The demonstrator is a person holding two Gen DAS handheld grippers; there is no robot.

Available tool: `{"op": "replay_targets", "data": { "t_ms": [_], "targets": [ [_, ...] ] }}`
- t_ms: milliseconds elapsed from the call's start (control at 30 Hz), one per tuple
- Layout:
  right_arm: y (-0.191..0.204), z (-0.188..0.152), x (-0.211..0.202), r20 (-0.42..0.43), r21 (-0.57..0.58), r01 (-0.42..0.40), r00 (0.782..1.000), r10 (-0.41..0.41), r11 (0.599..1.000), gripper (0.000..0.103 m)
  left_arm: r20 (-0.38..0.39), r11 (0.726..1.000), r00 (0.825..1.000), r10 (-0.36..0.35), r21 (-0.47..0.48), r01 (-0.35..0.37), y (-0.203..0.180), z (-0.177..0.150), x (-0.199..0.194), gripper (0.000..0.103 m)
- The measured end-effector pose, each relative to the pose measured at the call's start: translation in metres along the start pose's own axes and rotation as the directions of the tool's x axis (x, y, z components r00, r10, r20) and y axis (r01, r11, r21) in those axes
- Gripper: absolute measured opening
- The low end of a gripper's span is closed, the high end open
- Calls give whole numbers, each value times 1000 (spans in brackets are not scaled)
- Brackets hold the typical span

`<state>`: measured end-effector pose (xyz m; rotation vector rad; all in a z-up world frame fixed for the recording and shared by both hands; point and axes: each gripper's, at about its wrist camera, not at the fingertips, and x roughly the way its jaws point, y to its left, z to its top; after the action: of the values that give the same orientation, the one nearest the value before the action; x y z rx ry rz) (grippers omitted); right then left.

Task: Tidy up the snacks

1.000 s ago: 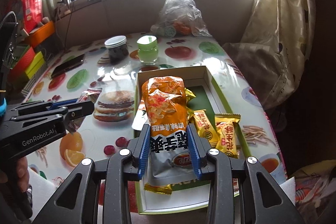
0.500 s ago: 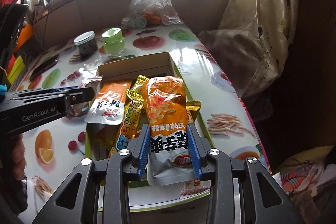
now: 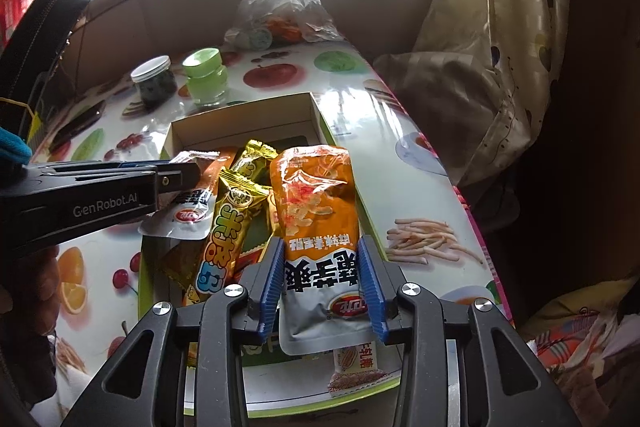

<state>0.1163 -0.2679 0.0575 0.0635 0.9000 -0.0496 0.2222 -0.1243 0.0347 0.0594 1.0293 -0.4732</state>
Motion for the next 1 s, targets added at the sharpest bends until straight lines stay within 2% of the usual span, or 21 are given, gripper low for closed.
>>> {"op": "replay_targets", "data": {
  "t_ms": [367, 433, 500, 833, 867, 900, 933, 1000],
  "targets": [
    [3, 1, 1, 16, -10, -23, 1000, 24, 1000, 43, -7, 1000, 1000, -13, -5, 13, -1, 1, 5, 25],
    [4, 0, -1, 24, -8, -28, 999, 28, 1000, 45, -6, 1000, 1000, -16, -7, 16, -2, 0, 3, 36],
    [4, 0, -4, 34, -13, -26, 999, 26, 1000, 45, 0, 999, 1000, -31, -15, 31, -2, -1, 0, 38],
    [3, -8, -33, 91, 11, -11, 996, 10, 1000, 49, 53, 1000, 999, -14, 13, 13, -13, -15, -35, 40],
    [3, -10, -38, 98, 15, -8, 995, 7, 1000, 49, 58, 1000, 998, -16, 12, 16, -13, -18, -39, 42],
    [3, -12, -42, 102, 19, -7, 995, 5, 1000, 50, 64, 1000, 998, -14, 8, 13, -15, -21, -44, 51],
    [3, -15, -46, 105, 22, -8, 994, 6, 1000, 50, 73, 1000, 997, -12, 6, 11, -15, -25, -49, 55],
    [2, -20, -52, 111, 29, -5, 994, 2, 1000, 50, 91, 1000, 996, -18, 6, 18, -16, -33, -59, 55]
  ]
}}
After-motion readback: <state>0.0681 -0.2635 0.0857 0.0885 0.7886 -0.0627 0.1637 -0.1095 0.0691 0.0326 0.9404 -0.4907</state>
